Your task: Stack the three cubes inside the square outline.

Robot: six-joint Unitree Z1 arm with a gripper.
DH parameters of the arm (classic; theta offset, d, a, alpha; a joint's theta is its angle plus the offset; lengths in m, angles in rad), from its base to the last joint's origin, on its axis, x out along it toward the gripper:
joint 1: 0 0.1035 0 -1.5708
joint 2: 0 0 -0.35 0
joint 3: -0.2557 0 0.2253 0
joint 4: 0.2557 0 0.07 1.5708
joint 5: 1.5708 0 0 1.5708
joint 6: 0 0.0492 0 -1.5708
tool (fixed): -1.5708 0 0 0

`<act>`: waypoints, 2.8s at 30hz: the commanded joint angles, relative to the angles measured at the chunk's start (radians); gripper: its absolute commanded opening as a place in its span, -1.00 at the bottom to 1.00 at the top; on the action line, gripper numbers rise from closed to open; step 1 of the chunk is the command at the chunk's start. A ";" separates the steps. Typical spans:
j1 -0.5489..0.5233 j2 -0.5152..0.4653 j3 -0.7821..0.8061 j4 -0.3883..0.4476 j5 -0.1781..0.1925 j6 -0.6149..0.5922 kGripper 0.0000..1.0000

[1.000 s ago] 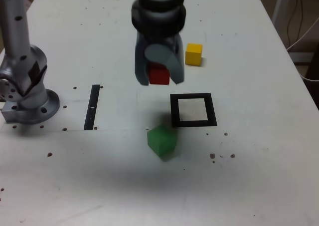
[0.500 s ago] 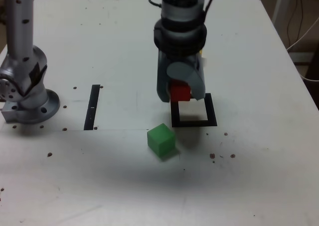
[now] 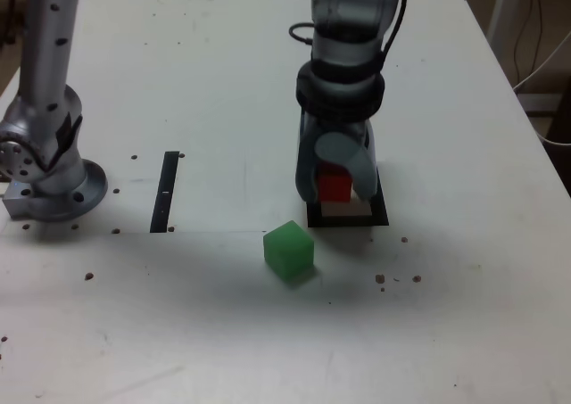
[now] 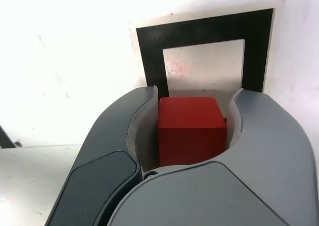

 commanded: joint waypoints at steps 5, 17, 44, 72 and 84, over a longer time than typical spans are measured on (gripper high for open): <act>0.011 0.028 0.003 -0.023 -0.003 0.012 -0.46; 0.017 0.037 0.005 -0.034 -0.004 0.023 -0.27; 0.029 0.005 0.033 -0.044 0.046 -0.003 0.73; 0.162 -0.148 -0.028 0.172 0.117 0.217 0.99; 0.404 -0.093 -0.184 0.204 0.145 0.508 0.99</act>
